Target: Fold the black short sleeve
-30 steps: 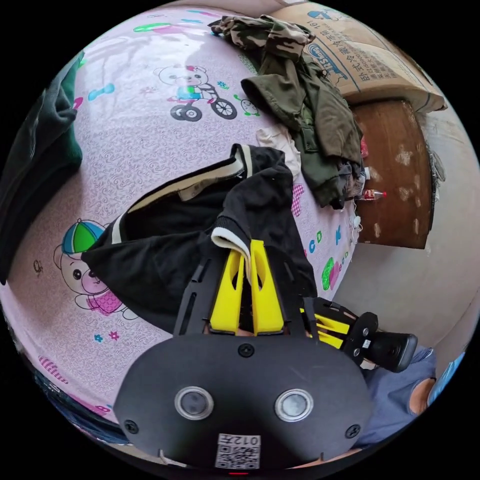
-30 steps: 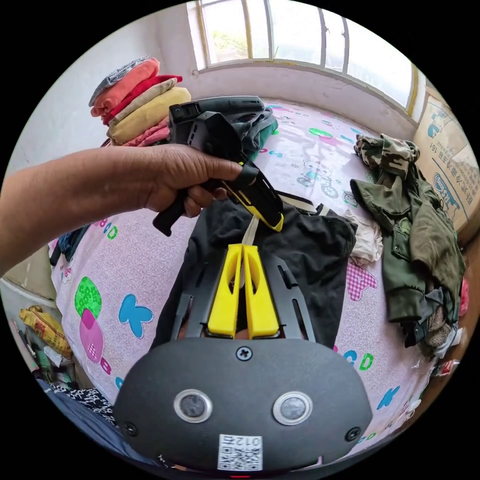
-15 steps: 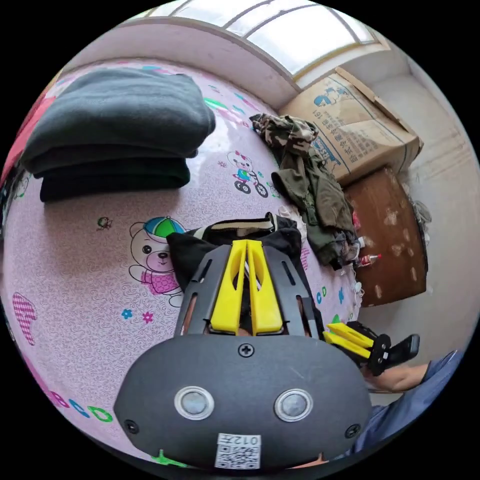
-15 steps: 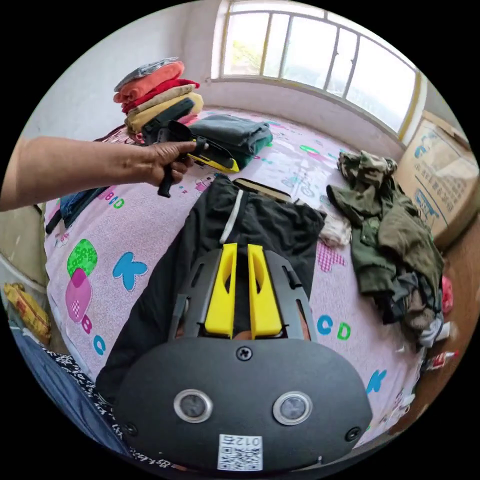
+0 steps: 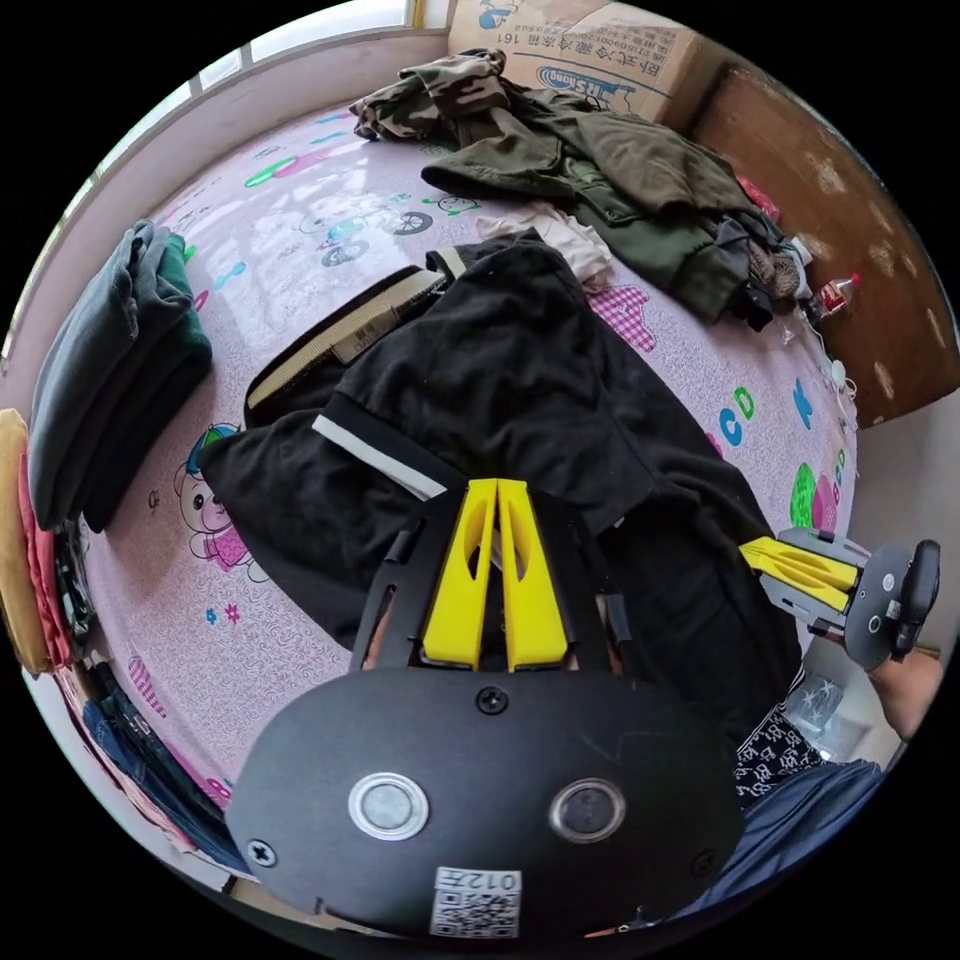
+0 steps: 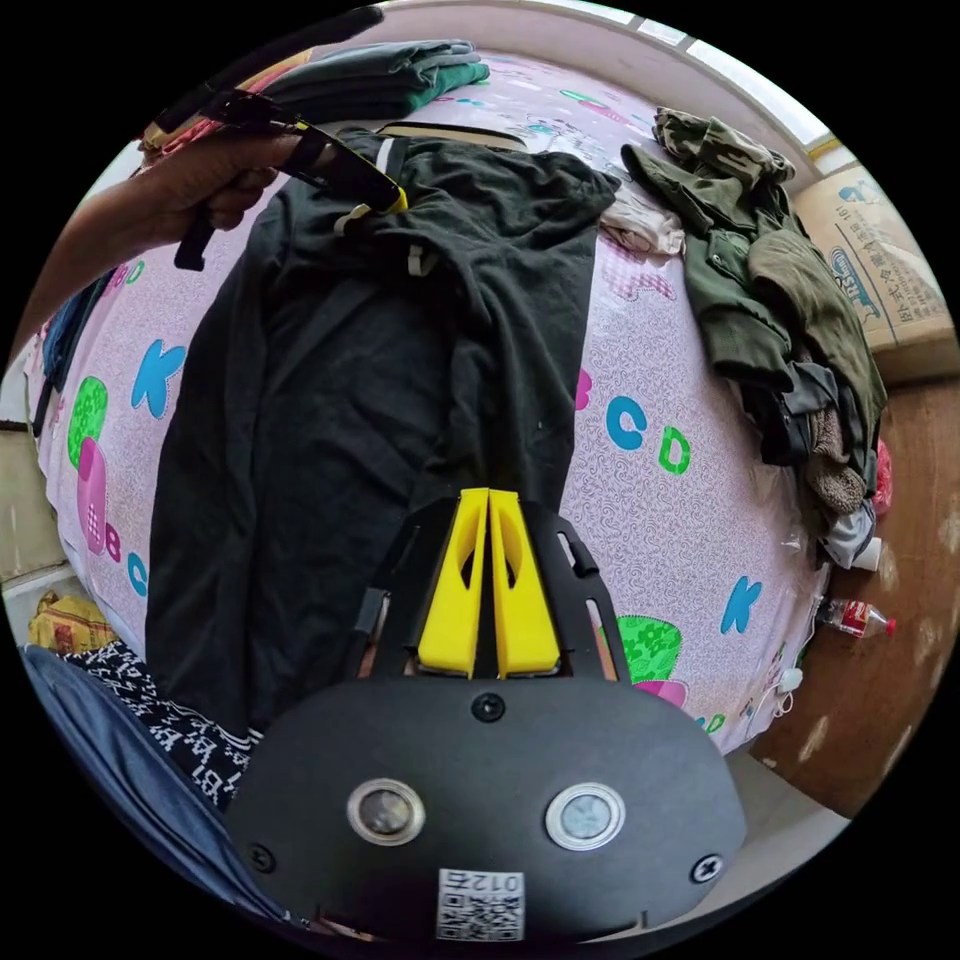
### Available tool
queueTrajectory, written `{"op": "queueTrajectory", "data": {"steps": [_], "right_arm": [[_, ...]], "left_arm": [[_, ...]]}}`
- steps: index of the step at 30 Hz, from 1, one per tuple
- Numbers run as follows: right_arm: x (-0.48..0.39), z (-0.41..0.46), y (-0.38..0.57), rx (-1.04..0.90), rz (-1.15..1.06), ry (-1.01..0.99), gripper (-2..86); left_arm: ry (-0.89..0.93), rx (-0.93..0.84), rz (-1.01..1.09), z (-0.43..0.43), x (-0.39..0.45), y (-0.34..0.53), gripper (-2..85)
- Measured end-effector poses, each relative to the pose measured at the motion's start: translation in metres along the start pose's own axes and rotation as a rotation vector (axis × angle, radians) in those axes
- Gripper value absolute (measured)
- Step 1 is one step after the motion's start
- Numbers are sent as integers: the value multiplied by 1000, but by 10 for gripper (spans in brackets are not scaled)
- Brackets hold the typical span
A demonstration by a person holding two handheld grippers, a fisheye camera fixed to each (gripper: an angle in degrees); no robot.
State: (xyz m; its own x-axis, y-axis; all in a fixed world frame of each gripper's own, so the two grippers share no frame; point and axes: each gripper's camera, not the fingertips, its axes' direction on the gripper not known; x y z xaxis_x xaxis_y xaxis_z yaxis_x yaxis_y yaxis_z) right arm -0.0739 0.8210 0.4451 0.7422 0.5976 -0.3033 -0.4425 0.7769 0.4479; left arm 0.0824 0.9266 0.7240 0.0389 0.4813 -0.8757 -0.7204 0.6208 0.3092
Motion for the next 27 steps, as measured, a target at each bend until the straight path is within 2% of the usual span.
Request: {"op": "queueTrajectory", "data": {"steps": [11,13,17,20,25,27], "right_arm": [[54,-3,34,106,147,-230,19],[57,-10,40,100,129,-217,18],[56,-51,68,207,97,-167,21],[49,-65,113,190,21,-129,36],[46,-33,195,70,25,-190,60],[45,-21,204,44,30,-219,66]], "left_arm": [[63,2,-5,9,34,27,3],[22,15,-64,-7,45,37,3],[-116,55,-29,-51,76,69,3],[-142,25,-11,-74,100,115,3],[50,-83,-88,-57,146,238,3],[63,-121,-94,-43,168,272,3]]}}
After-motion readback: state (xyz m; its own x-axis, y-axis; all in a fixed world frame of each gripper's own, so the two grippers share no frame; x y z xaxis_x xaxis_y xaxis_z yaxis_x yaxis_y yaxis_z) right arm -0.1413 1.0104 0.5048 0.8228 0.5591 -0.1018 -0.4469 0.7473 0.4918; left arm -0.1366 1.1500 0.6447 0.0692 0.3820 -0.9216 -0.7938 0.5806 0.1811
